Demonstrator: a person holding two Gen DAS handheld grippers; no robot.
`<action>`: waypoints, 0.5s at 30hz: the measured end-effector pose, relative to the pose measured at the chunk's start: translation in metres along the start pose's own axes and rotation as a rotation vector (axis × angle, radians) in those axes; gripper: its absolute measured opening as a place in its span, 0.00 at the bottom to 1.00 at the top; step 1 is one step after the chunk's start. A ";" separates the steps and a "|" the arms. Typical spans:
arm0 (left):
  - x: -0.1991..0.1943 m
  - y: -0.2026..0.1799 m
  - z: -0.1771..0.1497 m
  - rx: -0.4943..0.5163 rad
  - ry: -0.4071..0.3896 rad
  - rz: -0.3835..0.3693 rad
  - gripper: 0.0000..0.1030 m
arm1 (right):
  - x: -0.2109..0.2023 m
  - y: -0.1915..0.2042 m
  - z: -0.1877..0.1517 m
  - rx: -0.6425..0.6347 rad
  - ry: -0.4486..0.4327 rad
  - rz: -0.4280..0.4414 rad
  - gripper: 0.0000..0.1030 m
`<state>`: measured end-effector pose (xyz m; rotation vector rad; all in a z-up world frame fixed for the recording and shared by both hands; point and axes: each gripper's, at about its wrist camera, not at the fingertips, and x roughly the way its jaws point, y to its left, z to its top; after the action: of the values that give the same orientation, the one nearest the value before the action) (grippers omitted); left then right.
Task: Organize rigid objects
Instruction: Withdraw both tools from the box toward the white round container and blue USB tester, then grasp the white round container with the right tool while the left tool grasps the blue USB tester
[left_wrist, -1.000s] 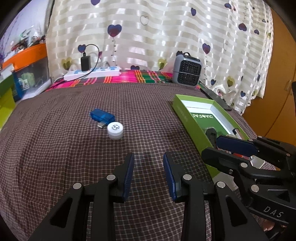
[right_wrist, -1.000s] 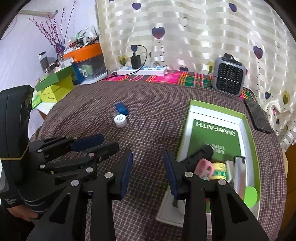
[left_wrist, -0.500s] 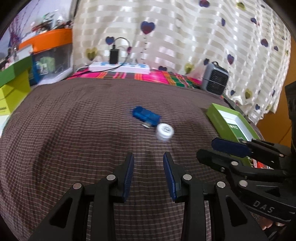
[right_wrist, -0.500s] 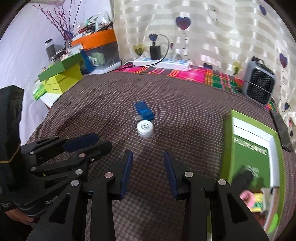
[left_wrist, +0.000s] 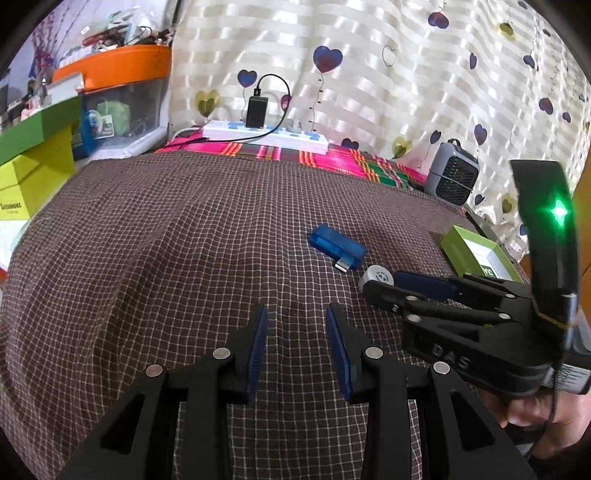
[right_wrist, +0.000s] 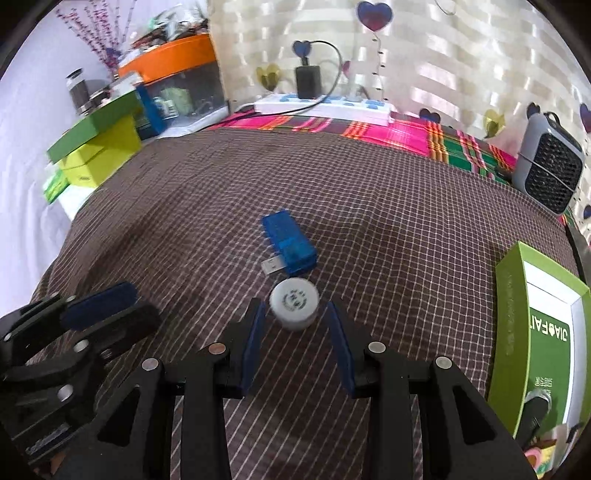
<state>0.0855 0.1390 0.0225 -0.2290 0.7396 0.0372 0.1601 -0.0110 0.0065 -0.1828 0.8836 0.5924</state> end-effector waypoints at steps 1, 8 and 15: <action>0.000 0.000 0.001 0.002 0.000 -0.001 0.31 | 0.002 0.000 0.001 0.001 0.004 0.006 0.36; 0.007 -0.003 0.009 0.032 0.011 -0.030 0.31 | 0.006 -0.001 0.001 0.005 -0.001 0.002 0.28; 0.021 -0.012 0.017 0.040 0.046 -0.072 0.31 | -0.011 -0.009 -0.006 0.028 -0.029 -0.005 0.28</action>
<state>0.1137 0.1302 0.0234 -0.2191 0.7765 -0.0515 0.1557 -0.0258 0.0100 -0.1507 0.8628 0.5769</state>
